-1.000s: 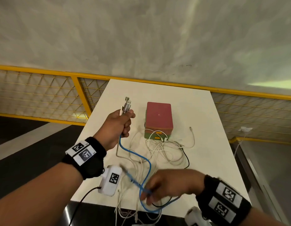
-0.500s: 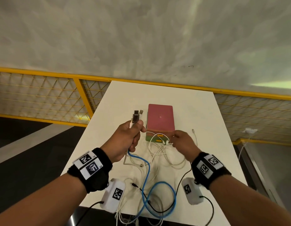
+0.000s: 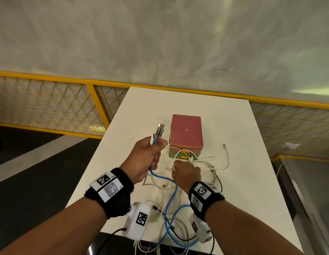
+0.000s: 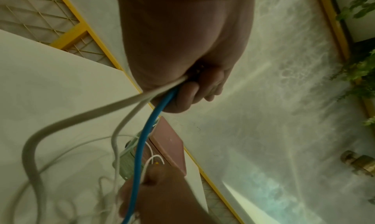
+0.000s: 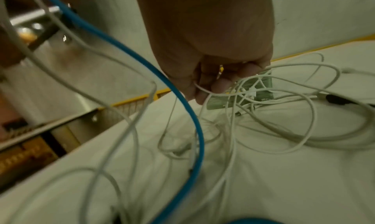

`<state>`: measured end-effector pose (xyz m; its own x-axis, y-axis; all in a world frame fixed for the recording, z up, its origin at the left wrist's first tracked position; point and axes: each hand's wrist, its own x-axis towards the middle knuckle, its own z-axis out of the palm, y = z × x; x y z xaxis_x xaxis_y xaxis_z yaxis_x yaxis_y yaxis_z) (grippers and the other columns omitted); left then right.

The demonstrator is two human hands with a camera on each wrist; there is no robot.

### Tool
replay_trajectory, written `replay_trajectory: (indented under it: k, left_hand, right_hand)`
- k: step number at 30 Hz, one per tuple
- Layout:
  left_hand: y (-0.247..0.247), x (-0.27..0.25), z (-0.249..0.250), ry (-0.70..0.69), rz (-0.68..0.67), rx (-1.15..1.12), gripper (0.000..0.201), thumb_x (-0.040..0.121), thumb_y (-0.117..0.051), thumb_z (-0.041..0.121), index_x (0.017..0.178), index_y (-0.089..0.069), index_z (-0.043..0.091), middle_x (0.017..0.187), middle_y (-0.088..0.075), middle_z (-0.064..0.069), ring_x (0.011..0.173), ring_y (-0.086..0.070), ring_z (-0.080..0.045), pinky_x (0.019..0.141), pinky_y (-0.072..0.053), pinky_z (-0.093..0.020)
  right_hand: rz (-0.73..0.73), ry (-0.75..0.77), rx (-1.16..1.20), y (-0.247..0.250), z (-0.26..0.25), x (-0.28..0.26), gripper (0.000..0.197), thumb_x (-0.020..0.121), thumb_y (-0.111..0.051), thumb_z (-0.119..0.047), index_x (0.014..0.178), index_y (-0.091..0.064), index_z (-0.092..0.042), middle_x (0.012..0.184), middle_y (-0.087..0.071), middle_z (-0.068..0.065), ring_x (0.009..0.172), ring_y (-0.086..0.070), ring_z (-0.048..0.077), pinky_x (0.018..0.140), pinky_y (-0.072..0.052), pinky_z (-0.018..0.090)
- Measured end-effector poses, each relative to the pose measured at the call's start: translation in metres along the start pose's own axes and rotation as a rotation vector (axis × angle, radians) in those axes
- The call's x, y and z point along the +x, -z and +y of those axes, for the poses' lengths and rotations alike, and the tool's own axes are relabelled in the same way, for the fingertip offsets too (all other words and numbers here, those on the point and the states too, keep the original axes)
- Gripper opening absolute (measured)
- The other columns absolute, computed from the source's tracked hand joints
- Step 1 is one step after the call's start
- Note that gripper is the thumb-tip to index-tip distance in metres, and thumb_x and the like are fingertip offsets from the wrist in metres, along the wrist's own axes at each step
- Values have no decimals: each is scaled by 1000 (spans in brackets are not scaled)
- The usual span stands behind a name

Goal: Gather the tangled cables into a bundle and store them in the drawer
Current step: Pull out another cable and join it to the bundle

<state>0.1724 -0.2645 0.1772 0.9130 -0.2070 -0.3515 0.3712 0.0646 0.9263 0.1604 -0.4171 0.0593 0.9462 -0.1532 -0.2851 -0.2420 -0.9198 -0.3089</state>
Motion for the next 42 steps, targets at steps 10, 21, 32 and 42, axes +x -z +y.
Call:
replay_trajectory:
  k: [10, 21, 32, 42]
  left_hand:
    - [-18, -9, 2, -130, -130, 30, 21, 101, -52, 22, 118, -62, 15, 108, -72, -10, 66, -64, -18, 52, -42, -29]
    - [-44, -18, 27, -322, -244, 26, 19, 104, -46, 17, 110, -61, 27, 77, -52, -14, 46, -41, -14, 48, -30, -27]
    - [-4, -7, -6, -126, -336, 351, 9, 96, -60, 15, 103, -63, 9, 78, -62, -9, 44, -29, -11, 41, -23, -22]
    - [-1, -7, 19, -267, -115, 144, 13, 94, -61, 9, 104, -68, 4, 82, -69, -13, 44, -26, -12, 40, -21, -19]
  right_hand:
    - [14, 102, 1274, 120, -25, -46, 31, 99, -48, -33, 111, -73, -18, 107, -76, 6, 106, -69, 26, 97, -51, 47]
    - [-84, 298, 1621, 209, -42, -72, 33, 97, -47, -32, 118, -67, -18, 138, -58, 11, 131, -50, 22, 106, -44, 41]
    - [256, 255, 1927, 264, -7, -63, 29, 102, -35, -33, 90, -60, -24, 93, -75, -2, 97, -72, 18, 86, -46, 41]
    - [105, -104, 1592, 220, 9, -52, 38, 97, -42, -52, 106, -57, -19, 107, -66, 10, 91, -67, 22, 84, -43, 41]
